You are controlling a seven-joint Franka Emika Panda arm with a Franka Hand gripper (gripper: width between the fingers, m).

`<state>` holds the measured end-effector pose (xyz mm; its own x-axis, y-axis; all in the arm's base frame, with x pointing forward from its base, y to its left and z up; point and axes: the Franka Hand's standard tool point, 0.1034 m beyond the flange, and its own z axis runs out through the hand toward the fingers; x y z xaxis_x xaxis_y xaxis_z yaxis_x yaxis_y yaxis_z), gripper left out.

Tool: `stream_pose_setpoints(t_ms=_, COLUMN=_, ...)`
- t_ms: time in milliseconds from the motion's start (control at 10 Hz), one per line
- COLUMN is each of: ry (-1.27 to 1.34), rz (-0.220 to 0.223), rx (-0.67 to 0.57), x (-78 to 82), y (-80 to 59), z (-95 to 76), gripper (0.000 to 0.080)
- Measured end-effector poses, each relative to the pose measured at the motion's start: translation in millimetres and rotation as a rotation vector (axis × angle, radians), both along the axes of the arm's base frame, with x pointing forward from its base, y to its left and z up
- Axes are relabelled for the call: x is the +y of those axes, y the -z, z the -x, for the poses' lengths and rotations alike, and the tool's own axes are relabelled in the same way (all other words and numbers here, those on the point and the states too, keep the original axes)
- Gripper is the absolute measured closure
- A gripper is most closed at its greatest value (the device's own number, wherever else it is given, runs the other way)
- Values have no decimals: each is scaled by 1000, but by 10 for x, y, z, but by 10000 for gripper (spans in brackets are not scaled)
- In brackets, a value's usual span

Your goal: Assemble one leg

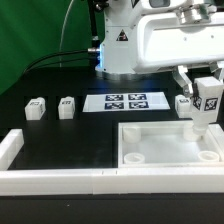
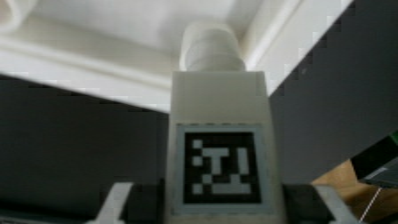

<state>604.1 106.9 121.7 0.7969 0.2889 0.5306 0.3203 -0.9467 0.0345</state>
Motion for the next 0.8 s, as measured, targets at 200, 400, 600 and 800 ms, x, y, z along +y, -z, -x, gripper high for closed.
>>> stream_pose_setpoints(t_ms=200, ry=11, rz=-4, rx=1, x=-10, y=-29, z=-86, gripper=506)
stream_pose_setpoints(t_ms=400, ry=9, rz=-3, rx=-2, x=-15, y=-14, z=-72, gripper=506)
stream_pose_setpoints(t_ms=600, ry=11, rz=-10, rx=-51, x=-29, y=-3, z=-80, gripper=506)
stream_pose_setpoints(t_ms=800, ry=39, rz=-24, rx=-36, x=-11, y=166, z=67, gripper=506)
